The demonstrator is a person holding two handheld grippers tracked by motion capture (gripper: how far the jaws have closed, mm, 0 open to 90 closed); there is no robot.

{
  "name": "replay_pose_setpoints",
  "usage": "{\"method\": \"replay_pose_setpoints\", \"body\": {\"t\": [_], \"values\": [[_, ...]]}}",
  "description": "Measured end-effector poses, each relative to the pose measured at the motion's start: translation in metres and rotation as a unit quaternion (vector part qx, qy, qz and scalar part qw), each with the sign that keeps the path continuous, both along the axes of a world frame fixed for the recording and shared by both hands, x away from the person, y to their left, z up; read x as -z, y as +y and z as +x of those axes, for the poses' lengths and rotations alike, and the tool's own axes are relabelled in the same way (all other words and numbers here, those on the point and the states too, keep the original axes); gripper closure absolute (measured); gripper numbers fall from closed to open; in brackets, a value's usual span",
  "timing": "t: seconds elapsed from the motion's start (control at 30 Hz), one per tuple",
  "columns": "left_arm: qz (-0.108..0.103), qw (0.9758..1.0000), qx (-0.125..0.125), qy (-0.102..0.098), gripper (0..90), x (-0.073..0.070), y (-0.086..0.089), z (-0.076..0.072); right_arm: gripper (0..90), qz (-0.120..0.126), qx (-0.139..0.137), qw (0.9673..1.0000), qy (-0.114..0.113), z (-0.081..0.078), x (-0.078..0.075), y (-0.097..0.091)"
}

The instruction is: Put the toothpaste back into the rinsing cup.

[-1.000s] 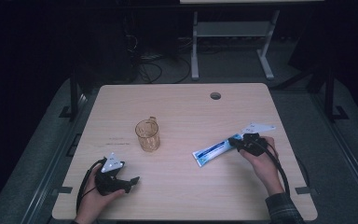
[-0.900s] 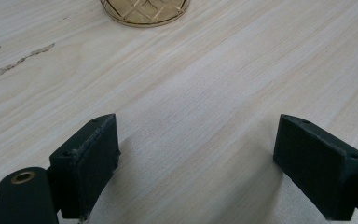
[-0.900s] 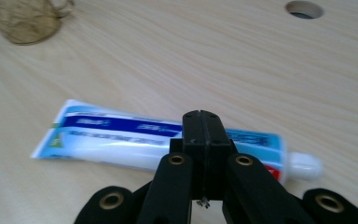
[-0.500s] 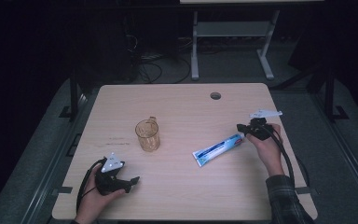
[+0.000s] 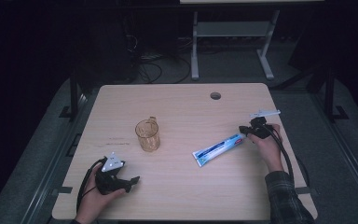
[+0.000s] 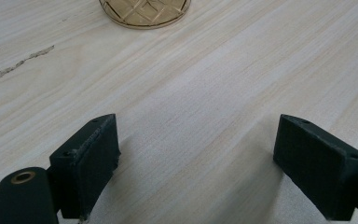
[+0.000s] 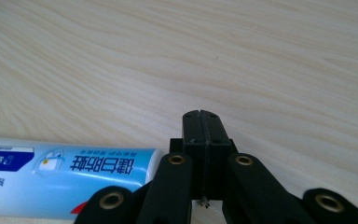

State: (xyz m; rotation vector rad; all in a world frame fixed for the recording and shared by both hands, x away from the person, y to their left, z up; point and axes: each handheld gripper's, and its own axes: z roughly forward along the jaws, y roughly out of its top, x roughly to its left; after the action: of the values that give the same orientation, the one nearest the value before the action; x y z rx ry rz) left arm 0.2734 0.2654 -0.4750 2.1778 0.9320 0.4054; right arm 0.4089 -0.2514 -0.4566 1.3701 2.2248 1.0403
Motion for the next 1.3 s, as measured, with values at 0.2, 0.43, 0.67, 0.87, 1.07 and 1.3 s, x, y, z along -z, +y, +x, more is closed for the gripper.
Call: {"method": "replay_pose_setpoints", "body": {"t": [0.2, 0.43, 0.67, 0.87, 1.07, 1.3], "values": [[0.000, 1.0000, 0.000, 0.000, 13.3, 0.000, 0.000, 0.000, 90.0, -0.010, -0.008, 0.9999, 0.004, -0.003, 0.001, 0.001], [0.000, 1.0000, 0.000, 0.000, 13.3, 0.000, 0.000, 0.000, 90.0, -0.017, -0.017, 0.9997, 0.003, -0.009, -0.002, 0.002], [0.000, 1.0000, 0.000, 0.000, 13.3, 0.000, 0.000, 0.000, 90.0, -0.018, -0.019, 0.9996, 0.009, -0.017, 0.001, -0.003], [0.000, 1.0000, 0.000, 0.000, 13.3, 0.000, 0.000, 0.000, 90.0, -0.027, -0.023, 0.9994, 0.007, -0.028, 0.000, -0.004], [0.000, 1.0000, 0.000, 0.000, 13.3, 0.000, 0.000, 0.000, 90.0, -0.029, -0.031, 0.9991, 0.010, -0.045, 0.000, -0.007], [-0.001, 1.0000, 0.000, -0.001, 13.3, 0.000, 0.000, 0.000, 90.0, -0.035, -0.044, 0.9983, 0.013, -0.064, 0.000, -0.007]]}}
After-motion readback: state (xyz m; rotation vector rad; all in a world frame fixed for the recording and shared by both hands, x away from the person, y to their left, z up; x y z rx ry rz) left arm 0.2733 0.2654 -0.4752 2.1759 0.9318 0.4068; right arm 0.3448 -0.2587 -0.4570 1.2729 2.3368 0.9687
